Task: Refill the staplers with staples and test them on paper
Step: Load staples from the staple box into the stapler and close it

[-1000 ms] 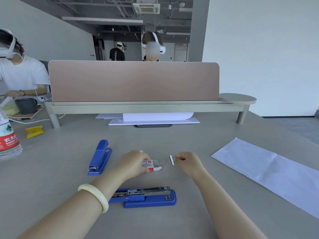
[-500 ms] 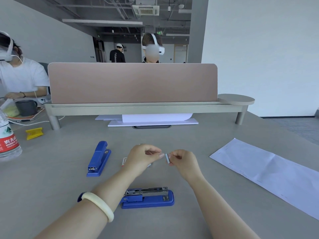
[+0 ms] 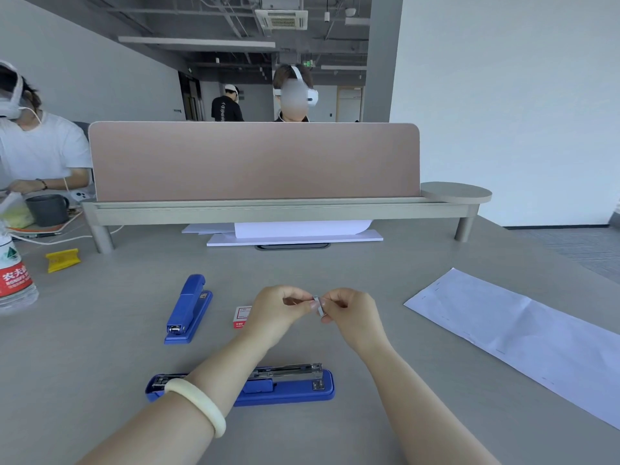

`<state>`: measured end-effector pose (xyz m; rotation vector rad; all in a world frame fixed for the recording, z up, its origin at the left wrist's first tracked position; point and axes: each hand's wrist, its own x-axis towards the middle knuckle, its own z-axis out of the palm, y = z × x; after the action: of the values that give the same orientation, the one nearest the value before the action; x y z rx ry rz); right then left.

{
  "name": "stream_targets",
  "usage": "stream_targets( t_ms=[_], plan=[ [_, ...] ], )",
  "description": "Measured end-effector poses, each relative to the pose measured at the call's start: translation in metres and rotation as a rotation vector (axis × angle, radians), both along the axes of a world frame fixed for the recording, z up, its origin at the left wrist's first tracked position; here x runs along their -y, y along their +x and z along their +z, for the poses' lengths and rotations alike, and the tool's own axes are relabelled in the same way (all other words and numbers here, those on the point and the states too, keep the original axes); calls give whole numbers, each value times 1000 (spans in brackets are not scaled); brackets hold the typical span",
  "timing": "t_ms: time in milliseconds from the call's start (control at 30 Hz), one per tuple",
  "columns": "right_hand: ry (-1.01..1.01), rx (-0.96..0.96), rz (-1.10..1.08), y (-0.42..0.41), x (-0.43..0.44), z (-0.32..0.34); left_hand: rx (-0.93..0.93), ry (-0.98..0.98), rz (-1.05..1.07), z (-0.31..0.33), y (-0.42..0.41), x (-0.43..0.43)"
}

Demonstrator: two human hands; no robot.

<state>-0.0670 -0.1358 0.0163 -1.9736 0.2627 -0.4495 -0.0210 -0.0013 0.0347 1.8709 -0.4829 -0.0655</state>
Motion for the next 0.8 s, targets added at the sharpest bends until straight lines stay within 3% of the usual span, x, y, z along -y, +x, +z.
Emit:
stream_targets(
  t_ms=[233, 333, 433, 600, 800],
  plan=[
    [117, -2, 3, -8, 5, 6, 20, 19, 19, 12, -5, -14],
    [-18, -126, 1, -21, 18, -1, 99, 140, 9, 18, -9, -34],
    [-217, -251, 145, -42, 26, -8, 182, 253, -9, 23, -19, -52],
    [-219, -318, 367, -65, 26, -7, 351, 537, -139, 23, -41, -60],
    [-441, -293, 397, -70, 16, -13, 590, 806, -234, 28, -54, -44]
  ],
)
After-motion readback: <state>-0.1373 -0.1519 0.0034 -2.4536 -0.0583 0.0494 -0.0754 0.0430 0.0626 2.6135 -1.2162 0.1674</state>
